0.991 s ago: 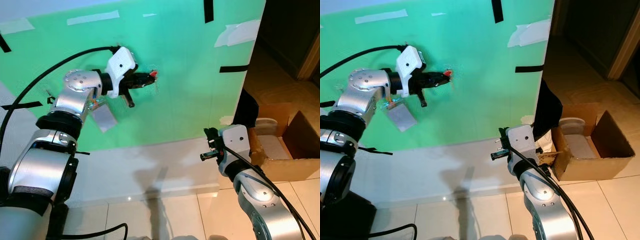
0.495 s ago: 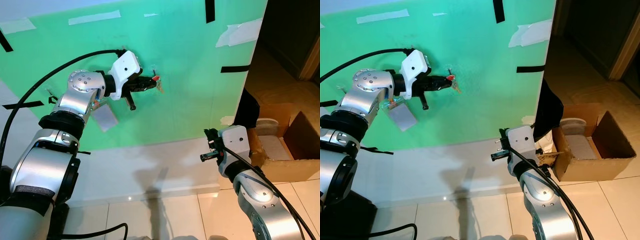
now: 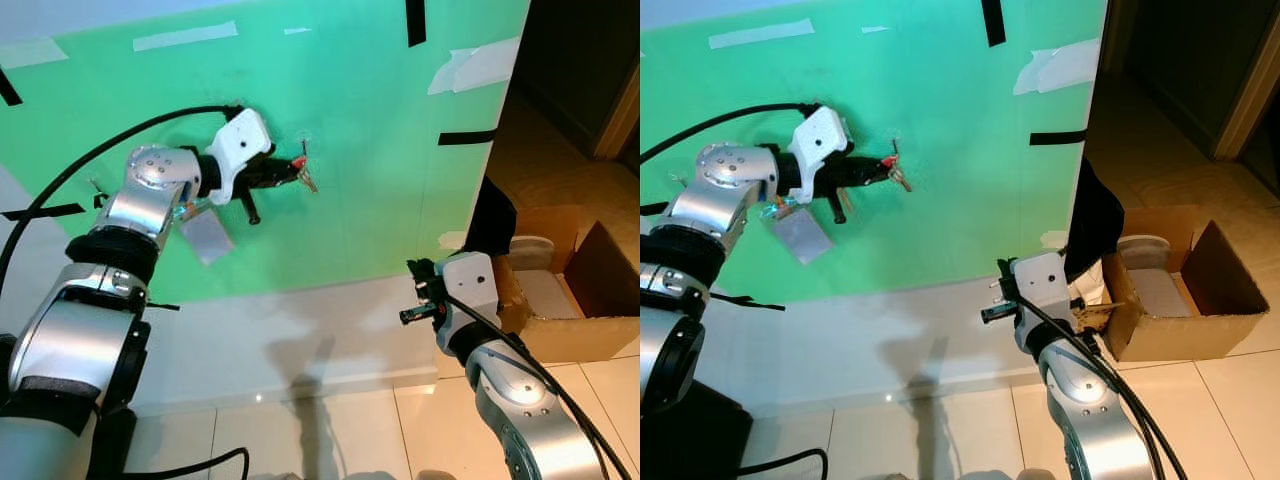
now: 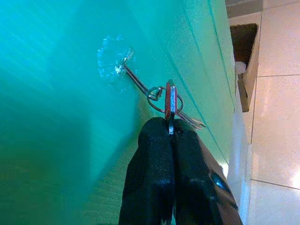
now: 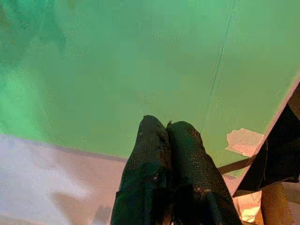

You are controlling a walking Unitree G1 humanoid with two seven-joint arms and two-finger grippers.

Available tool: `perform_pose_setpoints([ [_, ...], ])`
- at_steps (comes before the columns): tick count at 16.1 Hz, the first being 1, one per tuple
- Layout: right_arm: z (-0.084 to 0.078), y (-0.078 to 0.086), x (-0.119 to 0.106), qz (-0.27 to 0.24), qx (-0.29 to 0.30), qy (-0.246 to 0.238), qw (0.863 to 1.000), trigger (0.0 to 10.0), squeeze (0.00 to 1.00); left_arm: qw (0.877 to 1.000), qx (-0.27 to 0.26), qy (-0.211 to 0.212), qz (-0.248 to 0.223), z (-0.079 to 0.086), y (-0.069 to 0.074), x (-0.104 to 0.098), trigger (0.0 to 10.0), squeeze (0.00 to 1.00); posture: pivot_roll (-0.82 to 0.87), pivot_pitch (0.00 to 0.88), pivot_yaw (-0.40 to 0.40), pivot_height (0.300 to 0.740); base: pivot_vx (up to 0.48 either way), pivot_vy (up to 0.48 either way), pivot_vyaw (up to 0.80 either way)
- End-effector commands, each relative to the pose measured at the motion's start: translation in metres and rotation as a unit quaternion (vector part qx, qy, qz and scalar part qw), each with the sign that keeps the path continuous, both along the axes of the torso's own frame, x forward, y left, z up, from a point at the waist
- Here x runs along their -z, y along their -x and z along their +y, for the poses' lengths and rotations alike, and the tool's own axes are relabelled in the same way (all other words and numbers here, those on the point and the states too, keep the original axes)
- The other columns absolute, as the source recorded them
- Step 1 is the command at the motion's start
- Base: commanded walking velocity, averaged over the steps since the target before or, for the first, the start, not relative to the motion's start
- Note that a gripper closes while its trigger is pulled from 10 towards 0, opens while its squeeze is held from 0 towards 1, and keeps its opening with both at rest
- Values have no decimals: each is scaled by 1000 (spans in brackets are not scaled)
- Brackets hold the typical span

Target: Hang keys on a hook

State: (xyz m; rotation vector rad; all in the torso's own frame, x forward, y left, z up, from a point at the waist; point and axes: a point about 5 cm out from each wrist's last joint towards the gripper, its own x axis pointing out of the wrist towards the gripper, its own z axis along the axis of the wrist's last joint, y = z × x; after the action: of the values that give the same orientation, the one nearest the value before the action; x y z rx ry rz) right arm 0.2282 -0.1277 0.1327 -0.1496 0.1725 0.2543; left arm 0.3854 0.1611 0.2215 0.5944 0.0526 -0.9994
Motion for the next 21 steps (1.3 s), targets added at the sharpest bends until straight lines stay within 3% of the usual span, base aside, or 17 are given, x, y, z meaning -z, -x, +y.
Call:
perform_pose_setpoints([
  [1, 4, -1, 2, 7, -7, 3, 1000, 10000, 0, 1000, -12, -16, 4, 12, 1, -1, 10000, 0, -222, 0, 182, 740, 0, 0, 0],
  [14, 3, -1, 2, 3, -7, 6, 1000, 10000, 0, 999, -19, -30, -3, 12, 1, 4, 10000, 0, -234, 0, 185, 740, 0, 0, 0],
  [15, 3, -1, 2, 3, -6, 6, 1000, 10000, 0, 999, -23, -30, 0, 12, 1, 5, 10000, 251, -235, 0, 185, 740, 0, 0, 0],
  [16, 3, -1, 1, 2, -7, 5, 1000, 10000, 0, 999, -27, -26, 4, 12, 0, 5, 10000, 945, -235, 0, 185, 740, 0, 0, 0],
  [17, 4, 0, -1, -5, -9, -2, 1000, 10000, 0, 999, -27, -25, 4, 13, 0, 5, 10000, 1000, -234, 0, 186, 740, 0, 0, 0],
  [21, 8, 2, -9, -25, -42, -28, 998, 10000, 0, 999, -28, -25, 6, 13, 0, 5, 10000, 1000, -230, 0, 187, 740, 0, 0, 0],
])
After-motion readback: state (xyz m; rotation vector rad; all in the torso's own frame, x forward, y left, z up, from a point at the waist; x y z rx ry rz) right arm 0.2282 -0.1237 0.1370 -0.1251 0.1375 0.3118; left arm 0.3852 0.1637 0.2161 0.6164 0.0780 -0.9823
